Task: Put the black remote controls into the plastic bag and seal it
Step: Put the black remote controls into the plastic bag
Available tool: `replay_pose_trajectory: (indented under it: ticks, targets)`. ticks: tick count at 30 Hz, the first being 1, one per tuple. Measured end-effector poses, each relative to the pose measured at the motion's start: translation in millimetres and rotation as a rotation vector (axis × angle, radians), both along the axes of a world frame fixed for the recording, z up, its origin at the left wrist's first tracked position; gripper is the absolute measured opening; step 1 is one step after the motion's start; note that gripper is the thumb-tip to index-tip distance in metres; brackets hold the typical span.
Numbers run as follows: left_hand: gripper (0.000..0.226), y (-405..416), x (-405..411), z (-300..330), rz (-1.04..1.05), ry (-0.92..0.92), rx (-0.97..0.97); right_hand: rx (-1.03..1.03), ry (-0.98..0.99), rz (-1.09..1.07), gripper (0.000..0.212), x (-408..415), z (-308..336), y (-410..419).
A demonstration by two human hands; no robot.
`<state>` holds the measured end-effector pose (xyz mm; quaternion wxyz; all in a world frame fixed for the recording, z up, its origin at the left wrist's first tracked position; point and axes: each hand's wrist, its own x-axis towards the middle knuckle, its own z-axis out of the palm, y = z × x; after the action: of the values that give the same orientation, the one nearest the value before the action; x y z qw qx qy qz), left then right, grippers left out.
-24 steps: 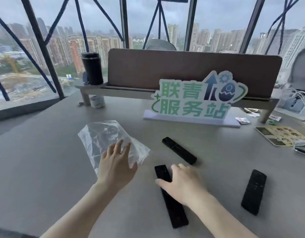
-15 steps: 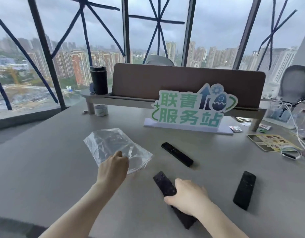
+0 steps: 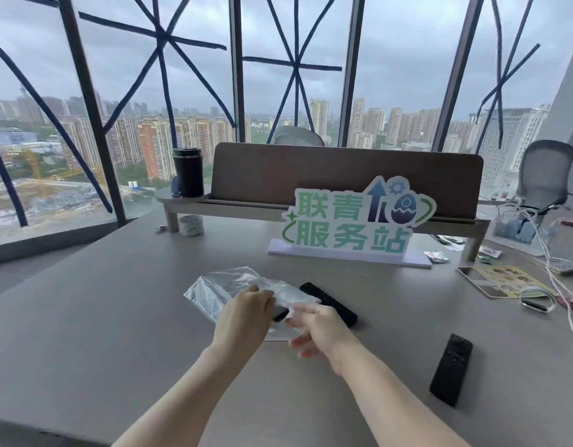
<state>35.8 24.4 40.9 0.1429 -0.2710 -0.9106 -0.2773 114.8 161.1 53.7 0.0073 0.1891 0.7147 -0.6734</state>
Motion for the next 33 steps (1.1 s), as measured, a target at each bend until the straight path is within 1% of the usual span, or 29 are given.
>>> replay_pose_trajectory:
  ticks: [2,4,5,6,8,10,11,13,15,17,18,19,20,21,23,24,25,26,29,31,33]
  targets:
    - [0.030,-4,-4,-3,0.024,-0.011,-0.006,0.223,-0.001,-0.142,0.019,9,-9,17]
    - [0.024,-6,-5,-7,0.032,-0.019,-0.014,0.418,-0.018,-0.282,0.023,14,-18,43]
    - [0.024,-7,-5,-8,0.027,-0.023,0.003,0.532,-0.041,-0.333,0.023,13,-23,57]
    - [0.029,-8,-3,-10,0.019,-0.033,0.019,0.651,-0.074,-0.362,0.024,11,-28,69]
    - [0.038,-10,-1,-12,-0.003,-0.041,0.032,0.816,-0.146,-0.352,0.037,0,-39,86]
    - [0.031,-13,0,-15,-0.005,-0.035,0.023,0.893,-0.193,-0.306,0.050,-14,-46,91]
    - [0.026,-14,0,-17,-0.004,-0.021,0.019,0.937,-0.203,-0.284,0.052,-20,-48,91]
    - [0.019,-16,0,-20,0.005,0.009,-0.007,1.064,-0.220,-0.225,0.049,-30,-52,88]
    - [0.021,-17,0,-24,0.013,0.026,-0.046,1.142,-0.246,-0.192,0.040,-36,-54,84]
    - [0.024,-16,-3,-28,0.029,0.020,-0.048,1.094,-0.280,-0.157,0.030,-38,-53,84]
    - [0.024,-15,-4,-28,0.042,0.003,-0.031,1.021,-0.286,-0.128,0.024,-37,-51,85]
    - [0.024,-12,-5,-29,0.051,-0.018,-0.004,0.916,-0.264,-0.104,0.022,-35,-49,87]
    - [0.024,-8,-6,-28,0.057,-0.041,0.026,0.786,-0.231,-0.114,0.026,-28,-45,91]
    - [0.024,-4,-6,-26,0.061,-0.058,0.053,0.636,-0.182,-0.152,0.029,-20,-40,95]
    - [0.024,11,-6,-19,0.051,-0.081,0.101,0.302,-0.100,-0.228,0.030,8,-25,103]
    - [0.025,19,-6,-14,0.039,-0.087,0.124,0.191,-0.070,-0.237,0.030,27,-16,109]
    - [0.025,28,-7,-9,0.026,-0.087,0.148,0.129,-0.053,-0.213,0.030,44,-7,114]
    - [0.025,37,-6,-4,0.012,-0.085,0.169,0.106,-0.048,-0.166,0.031,60,2,116]
    - [0.026,63,-2,11,-0.038,-0.069,0.195,0.143,-0.095,-0.042,0.031,80,14,111]
    - [0.026,76,7,18,-0.073,-0.078,0.199,0.161,-0.089,-0.022,0.028,68,9,97]
    - [0.025,83,17,21,-0.087,-0.097,0.215,0.079,-0.055,-0.011,0.032,49,-3,78]
